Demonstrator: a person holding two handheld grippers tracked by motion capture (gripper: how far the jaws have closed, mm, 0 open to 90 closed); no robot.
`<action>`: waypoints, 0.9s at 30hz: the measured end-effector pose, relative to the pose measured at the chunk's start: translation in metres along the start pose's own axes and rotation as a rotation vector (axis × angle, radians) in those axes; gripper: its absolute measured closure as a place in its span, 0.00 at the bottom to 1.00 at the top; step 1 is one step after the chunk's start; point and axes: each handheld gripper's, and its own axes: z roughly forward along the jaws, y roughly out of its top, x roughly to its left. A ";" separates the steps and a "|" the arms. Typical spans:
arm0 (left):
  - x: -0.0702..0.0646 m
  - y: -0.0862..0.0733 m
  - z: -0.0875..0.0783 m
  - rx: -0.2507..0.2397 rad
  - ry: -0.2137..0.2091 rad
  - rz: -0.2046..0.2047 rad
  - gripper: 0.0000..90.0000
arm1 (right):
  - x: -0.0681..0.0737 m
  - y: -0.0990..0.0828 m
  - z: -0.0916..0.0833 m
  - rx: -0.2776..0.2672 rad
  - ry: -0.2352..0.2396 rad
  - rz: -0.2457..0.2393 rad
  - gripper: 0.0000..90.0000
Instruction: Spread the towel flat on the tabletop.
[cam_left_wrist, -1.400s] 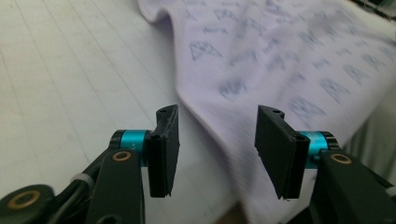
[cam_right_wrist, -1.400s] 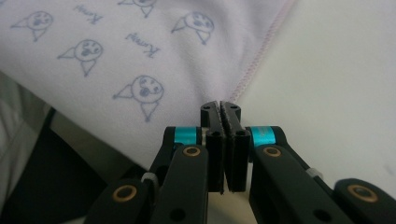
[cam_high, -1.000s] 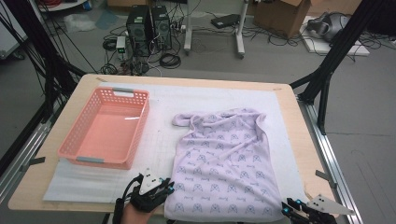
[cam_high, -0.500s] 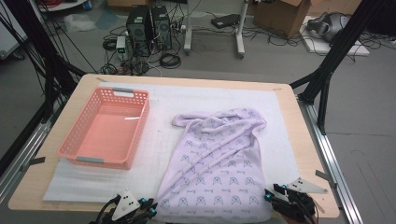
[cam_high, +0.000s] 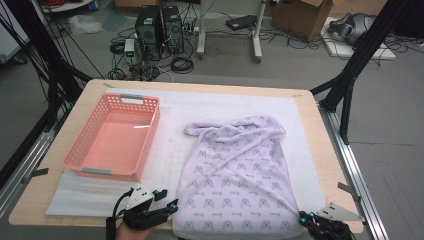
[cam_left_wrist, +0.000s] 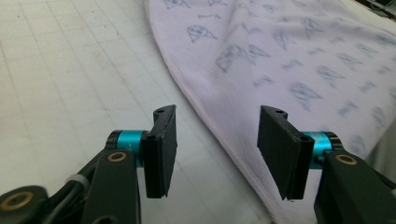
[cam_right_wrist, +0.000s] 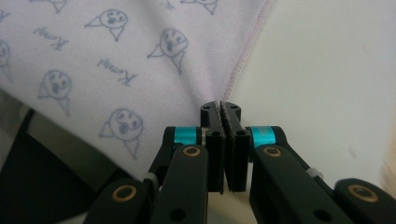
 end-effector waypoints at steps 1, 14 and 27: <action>0.000 0.002 0.004 0.006 -0.002 0.000 0.53 | -0.003 -0.004 -0.004 -0.002 0.011 0.015 0.99; -0.018 0.007 0.021 0.100 0.062 0.120 0.97 | -0.004 0.006 0.008 -0.087 0.021 0.070 0.63; -0.020 -0.023 -0.031 0.096 0.004 0.122 0.79 | 0.013 0.036 0.045 -0.070 0.051 0.045 0.59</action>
